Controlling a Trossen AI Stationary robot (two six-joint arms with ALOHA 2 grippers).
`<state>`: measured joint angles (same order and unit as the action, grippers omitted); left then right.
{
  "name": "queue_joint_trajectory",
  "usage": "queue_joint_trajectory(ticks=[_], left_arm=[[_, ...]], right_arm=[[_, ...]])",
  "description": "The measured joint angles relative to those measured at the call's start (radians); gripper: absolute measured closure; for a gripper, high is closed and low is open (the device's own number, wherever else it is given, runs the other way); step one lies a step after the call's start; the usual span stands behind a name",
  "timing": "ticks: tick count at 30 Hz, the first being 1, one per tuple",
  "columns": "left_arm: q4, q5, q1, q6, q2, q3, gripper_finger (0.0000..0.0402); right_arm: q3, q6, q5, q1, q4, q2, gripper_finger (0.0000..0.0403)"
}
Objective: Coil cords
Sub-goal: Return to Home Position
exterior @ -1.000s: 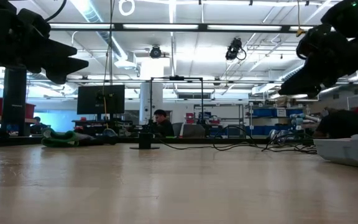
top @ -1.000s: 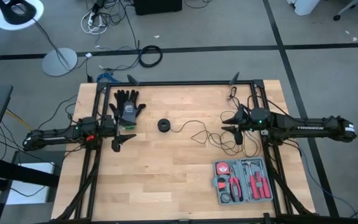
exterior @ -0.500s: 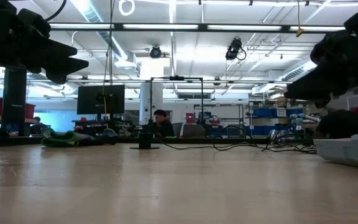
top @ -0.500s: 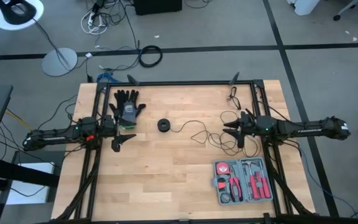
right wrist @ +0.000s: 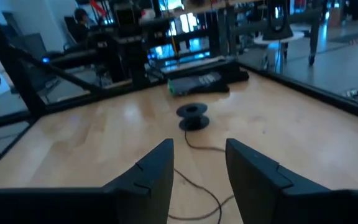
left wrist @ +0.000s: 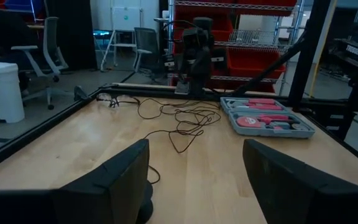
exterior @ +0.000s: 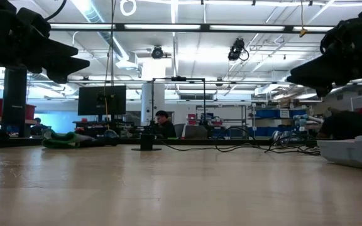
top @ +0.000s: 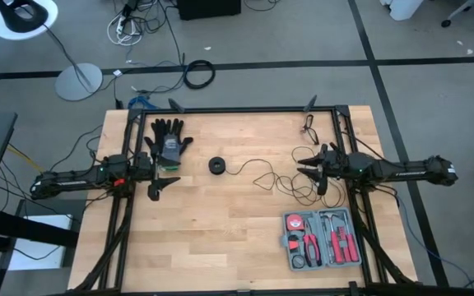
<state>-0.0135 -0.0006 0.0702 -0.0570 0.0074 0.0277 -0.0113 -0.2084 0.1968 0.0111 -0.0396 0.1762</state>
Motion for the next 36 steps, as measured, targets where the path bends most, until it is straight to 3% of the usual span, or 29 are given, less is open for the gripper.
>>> queue_joint_trajectory(ticks=[17,36], left_arm=[[0.0,0.002,0.0,0.0,0.0,0.0,0.0138],[0.0,0.002,0.0,0.0,0.0,0.0,0.0138]], right_arm=[[0.0,-0.018,-0.007,0.005,0.004,-0.17,0.0258],[0.0,-0.052,-0.017,0.03,-0.007,0.167,0.0259]])
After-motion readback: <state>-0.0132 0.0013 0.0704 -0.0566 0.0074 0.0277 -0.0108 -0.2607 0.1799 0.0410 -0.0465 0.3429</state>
